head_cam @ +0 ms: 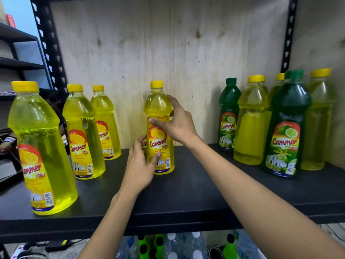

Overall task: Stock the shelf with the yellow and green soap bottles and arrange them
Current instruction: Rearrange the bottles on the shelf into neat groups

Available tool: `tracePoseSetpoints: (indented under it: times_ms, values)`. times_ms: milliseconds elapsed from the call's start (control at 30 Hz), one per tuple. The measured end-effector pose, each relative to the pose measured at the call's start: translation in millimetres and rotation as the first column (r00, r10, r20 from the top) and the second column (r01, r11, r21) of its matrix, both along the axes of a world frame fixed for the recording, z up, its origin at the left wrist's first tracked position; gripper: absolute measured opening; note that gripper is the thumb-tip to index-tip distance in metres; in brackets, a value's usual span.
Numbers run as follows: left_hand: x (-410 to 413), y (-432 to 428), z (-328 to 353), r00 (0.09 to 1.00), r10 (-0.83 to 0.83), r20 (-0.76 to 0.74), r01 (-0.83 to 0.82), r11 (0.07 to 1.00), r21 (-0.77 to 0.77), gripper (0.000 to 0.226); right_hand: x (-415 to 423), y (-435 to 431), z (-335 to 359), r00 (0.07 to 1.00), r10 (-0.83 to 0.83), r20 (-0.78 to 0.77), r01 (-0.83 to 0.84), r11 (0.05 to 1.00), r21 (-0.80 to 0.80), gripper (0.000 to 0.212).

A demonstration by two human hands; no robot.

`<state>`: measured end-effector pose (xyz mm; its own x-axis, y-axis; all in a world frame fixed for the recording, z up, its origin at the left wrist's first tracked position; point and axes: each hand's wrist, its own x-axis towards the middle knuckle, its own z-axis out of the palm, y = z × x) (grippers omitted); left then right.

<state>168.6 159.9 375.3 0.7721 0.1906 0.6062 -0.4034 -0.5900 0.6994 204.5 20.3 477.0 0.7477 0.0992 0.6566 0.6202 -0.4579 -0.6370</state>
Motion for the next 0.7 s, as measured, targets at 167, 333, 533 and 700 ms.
tracePoseSetpoints:
  times_ms: [167, 333, 533, 700]
  values:
    - [-11.9, -10.6, 1.5, 0.989, 0.129, 0.078, -0.132, 0.991, 0.034, 0.074, -17.1, -44.8, -11.2, 0.992, -0.005, -0.128, -0.003, 0.998, -0.063, 0.085]
    - [-30.3, -50.6, 13.9, 0.899, 0.115, 0.423, -0.217, 0.955, 0.201, 0.052, -48.1, -115.5, -17.8, 0.991, -0.089, -0.1, 0.09, 0.996, 0.002, 0.058]
    - [-28.1, -147.0, 22.7, 0.91, -0.181, 0.373, 0.096, 0.967, 0.235, 0.036, -69.7, -185.3, 2.2, 0.97, -0.238, -0.048, 0.239, 0.971, 0.012, 0.042]
    - [11.1, -210.0, 34.7, 0.956, -0.252, 0.147, 0.23, 0.961, 0.152, 0.047, -65.7, -215.2, 21.6, 0.945, -0.326, -0.004, 0.326, 0.945, -0.002, 0.042]
